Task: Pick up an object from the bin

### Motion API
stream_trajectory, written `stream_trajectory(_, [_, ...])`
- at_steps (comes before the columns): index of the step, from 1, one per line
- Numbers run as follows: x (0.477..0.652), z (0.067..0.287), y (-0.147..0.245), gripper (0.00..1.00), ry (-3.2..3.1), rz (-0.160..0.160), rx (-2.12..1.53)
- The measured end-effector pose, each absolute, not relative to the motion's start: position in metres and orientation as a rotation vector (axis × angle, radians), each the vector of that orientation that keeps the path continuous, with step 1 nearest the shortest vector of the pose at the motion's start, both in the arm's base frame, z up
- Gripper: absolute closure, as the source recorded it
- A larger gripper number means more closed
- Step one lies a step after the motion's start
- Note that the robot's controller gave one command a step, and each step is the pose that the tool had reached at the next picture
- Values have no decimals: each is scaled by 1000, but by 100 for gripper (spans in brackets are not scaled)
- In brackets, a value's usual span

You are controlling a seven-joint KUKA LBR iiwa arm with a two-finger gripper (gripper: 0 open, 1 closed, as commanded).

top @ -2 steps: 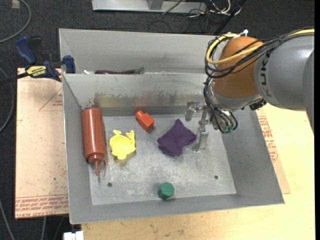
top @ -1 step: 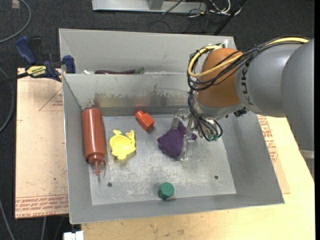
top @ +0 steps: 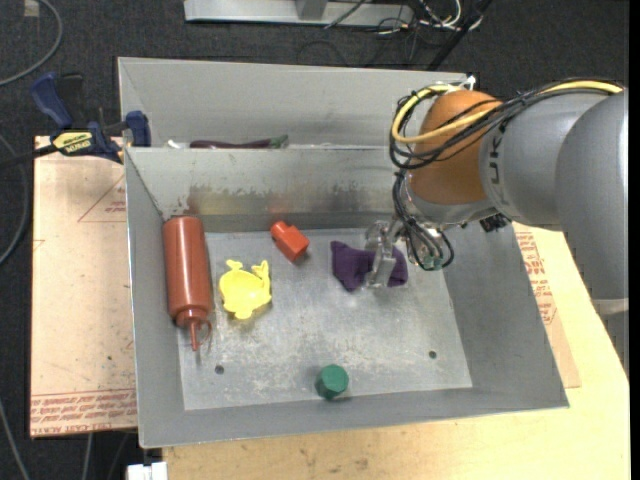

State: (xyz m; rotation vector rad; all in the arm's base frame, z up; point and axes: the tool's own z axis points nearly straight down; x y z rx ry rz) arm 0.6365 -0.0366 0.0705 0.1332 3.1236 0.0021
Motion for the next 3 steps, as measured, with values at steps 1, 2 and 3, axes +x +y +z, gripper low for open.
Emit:
stream_trajectory(1, [637,70,-36,100,3124,2,132])
stream_trajectory(2, [628,145,-24,100,3119,3,151])
stream_trajectory(3, [628,145,-24,100,3119,3,151])
